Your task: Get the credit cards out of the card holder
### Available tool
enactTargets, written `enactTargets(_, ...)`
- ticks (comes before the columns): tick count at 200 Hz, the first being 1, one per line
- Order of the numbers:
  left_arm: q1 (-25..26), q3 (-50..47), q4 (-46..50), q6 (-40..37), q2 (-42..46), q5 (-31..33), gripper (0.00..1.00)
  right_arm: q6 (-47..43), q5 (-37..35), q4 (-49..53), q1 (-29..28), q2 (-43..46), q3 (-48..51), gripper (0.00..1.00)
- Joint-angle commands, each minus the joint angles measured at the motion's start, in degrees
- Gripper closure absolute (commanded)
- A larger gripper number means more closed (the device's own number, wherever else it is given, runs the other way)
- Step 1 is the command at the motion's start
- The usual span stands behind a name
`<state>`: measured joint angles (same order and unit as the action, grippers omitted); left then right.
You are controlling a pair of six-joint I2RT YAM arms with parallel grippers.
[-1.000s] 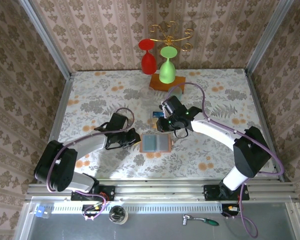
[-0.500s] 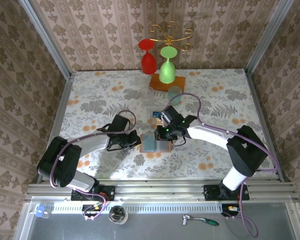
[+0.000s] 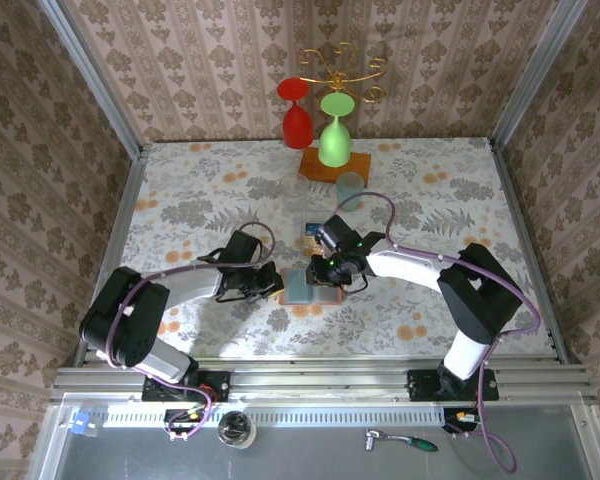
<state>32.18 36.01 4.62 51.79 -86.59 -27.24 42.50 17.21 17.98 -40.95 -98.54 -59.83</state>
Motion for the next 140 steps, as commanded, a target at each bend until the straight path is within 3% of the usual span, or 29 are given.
enactTargets(1, 0.0, 1.2, -0.2, -1.2, -1.3, -0.7, 0.98, 0.9, 1.0, 0.2, -0.4, -1.2, -2.0, 0.77)
enactTargets(140, -0.4, 0.8, 1.8, -2.4, -2.0, -0.1, 1.00, 2.1, 4.1, -2.3, -0.3, -5.3, -4.1, 0.72)
